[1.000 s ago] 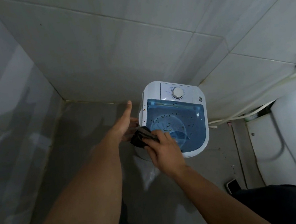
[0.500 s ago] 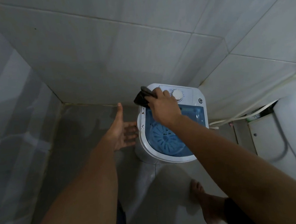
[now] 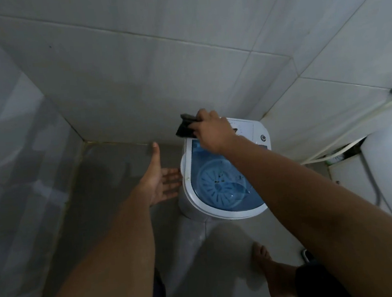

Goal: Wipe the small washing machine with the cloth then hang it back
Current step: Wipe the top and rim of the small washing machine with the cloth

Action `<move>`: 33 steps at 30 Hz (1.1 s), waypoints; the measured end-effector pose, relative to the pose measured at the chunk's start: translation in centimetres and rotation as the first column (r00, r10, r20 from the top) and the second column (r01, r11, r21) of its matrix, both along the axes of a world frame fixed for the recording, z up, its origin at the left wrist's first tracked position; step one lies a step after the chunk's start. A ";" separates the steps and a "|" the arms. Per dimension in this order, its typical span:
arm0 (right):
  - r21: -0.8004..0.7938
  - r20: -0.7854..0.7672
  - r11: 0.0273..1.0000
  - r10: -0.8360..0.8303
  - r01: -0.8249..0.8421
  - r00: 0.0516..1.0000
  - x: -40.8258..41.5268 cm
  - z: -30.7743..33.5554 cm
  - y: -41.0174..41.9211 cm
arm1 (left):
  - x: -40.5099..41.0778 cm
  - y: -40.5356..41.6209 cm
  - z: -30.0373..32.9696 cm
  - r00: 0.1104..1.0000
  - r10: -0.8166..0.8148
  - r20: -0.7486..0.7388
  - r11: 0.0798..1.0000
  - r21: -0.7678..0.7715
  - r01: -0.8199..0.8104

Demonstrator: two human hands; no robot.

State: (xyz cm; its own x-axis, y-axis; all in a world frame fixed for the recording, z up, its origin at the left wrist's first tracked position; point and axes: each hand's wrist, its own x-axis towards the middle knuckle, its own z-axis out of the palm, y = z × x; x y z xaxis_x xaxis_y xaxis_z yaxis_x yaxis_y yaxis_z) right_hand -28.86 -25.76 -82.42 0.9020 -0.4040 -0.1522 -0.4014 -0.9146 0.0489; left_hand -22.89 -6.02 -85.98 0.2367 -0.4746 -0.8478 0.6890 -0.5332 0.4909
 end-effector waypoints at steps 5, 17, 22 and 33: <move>-0.030 -0.013 0.951 0.308 -0.308 0.951 -4.3 -2.0 5.1 | 0.5 0.3 -0.2 1.000 0.021 0.000 0.999 0.029 -0.021; 0.233 0.046 0.911 0.340 -0.342 0.939 -5.7 2.2 3.0 | 0.5 0.4 0.0 0.998 0.064 0.019 0.998 0.008 -0.064; 0.051 0.049 0.997 0.055 -0.058 0.997 -3.7 -0.3 3.3 | 0.5 0.1 0.1 0.997 0.071 0.023 0.997 0.001 -0.071; 0.226 -0.115 0.603 0.796 -0.765 0.594 -13.0 1.0 8.1 | 0.4 -0.6 -1.1 1.000 -0.001 0.029 1.000 -0.020 0.002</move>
